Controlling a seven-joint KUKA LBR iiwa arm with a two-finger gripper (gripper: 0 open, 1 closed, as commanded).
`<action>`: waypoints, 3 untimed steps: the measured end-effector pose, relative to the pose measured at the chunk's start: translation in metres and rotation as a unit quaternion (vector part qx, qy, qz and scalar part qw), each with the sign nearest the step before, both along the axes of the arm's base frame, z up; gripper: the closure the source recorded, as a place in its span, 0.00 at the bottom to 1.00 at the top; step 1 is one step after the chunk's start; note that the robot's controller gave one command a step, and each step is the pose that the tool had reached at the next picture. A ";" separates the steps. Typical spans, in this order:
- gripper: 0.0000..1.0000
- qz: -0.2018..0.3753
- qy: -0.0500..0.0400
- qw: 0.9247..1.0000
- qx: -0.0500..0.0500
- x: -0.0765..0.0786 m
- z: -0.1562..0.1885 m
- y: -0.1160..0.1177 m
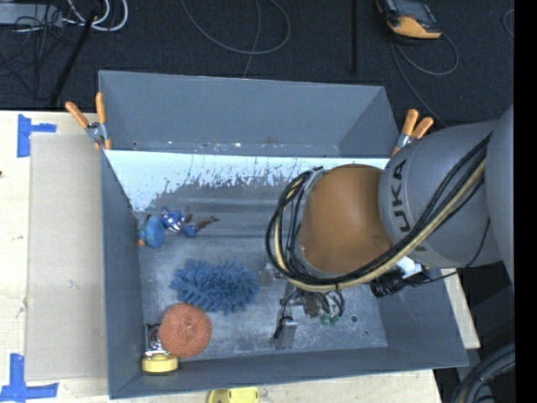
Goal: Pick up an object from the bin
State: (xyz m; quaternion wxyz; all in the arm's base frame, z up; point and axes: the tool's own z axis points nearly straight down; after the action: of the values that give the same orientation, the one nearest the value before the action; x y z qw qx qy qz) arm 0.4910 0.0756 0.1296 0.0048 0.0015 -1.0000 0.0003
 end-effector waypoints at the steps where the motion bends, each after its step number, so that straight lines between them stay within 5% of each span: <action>1: 0.00 -0.001 -0.004 1.000 0.000 0.002 0.004 0.000; 2: 0.00 -0.022 -0.008 1.000 0.000 0.038 -0.024 0.029; 3: 1.00 0.068 -0.005 0.998 0.001 0.050 -0.060 0.094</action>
Offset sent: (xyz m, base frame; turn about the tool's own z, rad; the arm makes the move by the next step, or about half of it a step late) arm 0.0615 0.0532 -0.0511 0.0686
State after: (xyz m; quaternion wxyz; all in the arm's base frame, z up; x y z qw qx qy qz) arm 0.5409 0.1695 0.0696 -0.0003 0.0699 -0.9976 -0.0005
